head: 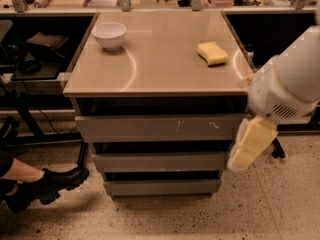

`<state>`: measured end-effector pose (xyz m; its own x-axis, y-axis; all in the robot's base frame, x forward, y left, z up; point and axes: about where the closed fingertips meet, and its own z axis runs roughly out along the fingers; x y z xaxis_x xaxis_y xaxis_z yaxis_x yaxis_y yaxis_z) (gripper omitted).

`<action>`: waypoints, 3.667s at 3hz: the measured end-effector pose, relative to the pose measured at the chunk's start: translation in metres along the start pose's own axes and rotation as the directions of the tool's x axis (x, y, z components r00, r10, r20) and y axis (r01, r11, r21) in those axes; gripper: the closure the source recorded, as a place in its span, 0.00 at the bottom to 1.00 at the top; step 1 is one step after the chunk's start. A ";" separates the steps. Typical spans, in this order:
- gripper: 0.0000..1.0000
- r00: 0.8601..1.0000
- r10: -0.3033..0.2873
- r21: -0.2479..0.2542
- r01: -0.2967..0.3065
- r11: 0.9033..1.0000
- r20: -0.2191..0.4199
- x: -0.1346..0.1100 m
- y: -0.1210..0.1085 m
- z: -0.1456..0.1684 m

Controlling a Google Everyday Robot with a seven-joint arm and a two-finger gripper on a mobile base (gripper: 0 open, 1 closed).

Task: Open bottom drawer

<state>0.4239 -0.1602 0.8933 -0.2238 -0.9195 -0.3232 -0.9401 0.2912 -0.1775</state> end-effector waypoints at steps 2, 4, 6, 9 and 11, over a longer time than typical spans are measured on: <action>0.00 0.998 0.067 -0.118 -0.066 0.991 0.001 -0.015 0.066 0.169; 0.00 0.998 0.034 -0.187 -0.043 0.981 -0.050 -0.016 0.108 0.240; 0.00 0.985 0.172 -0.112 -0.169 0.979 0.010 0.013 0.073 0.306; 0.00 0.972 0.227 -0.043 -0.224 0.974 0.067 0.019 0.044 0.327; 0.00 0.891 0.335 -0.212 -0.279 0.937 0.305 0.018 0.014 0.339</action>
Offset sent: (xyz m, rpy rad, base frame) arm -0.0430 0.1156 -0.3000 0.0398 0.2732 -0.0330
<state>0.4936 -0.0828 0.5694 -0.4357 -0.6415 -0.6314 -0.8724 0.4736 0.1209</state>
